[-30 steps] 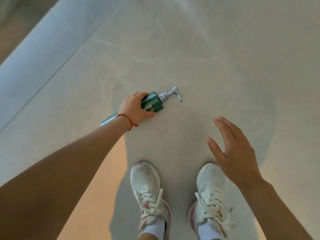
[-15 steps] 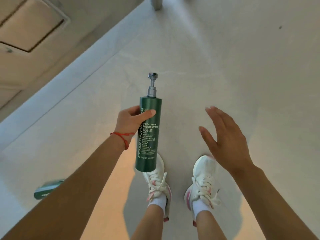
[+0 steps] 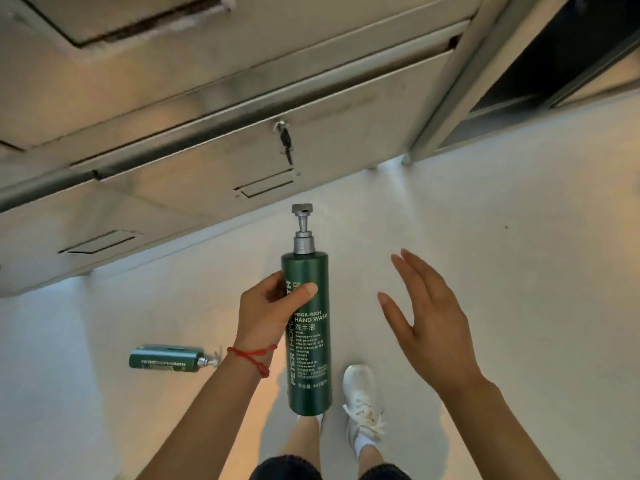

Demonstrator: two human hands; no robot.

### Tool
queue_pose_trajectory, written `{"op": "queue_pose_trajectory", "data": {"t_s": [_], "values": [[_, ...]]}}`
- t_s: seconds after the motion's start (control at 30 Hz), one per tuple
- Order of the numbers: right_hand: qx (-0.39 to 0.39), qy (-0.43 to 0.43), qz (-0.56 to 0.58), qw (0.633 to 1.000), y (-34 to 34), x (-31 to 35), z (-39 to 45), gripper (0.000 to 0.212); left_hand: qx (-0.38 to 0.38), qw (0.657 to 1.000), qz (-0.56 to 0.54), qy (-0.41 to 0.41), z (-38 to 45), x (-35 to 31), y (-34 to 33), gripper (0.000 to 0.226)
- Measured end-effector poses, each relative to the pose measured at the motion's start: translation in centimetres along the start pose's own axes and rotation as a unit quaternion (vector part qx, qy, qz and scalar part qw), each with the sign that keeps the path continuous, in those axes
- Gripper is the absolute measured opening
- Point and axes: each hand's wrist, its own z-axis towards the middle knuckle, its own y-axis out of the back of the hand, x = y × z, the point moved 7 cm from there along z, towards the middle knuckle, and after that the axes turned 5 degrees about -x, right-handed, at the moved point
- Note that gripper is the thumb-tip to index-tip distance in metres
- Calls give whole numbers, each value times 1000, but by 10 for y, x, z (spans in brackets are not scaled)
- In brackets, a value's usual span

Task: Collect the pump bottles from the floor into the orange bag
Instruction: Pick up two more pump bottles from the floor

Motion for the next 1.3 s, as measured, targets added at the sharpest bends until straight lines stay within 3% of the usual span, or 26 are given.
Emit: {"op": "queue_pose_trajectory", "data": {"t_s": [0.23,0.5,0.63,0.8,1.03,1.3], "values": [[42,88,10,995,9,69,1,54,-114,992,-56,-18,-47,-23,77,18],[119,180,-15,976,-20,125,-36,53,-257,956,-137,26,-120,24,171,14],[157,221,-17,962,-49,164,-61,52,-305,938,-158,38,-163,50,220,28],[180,271,-22,945,-89,214,-94,47,-356,918,-157,71,-197,90,279,12],[177,239,-34,954,-145,258,-137,49,-339,924,-148,93,-205,132,357,9],[88,151,4,985,-221,308,-180,47,-262,958,-90,68,-178,144,450,16]]}}
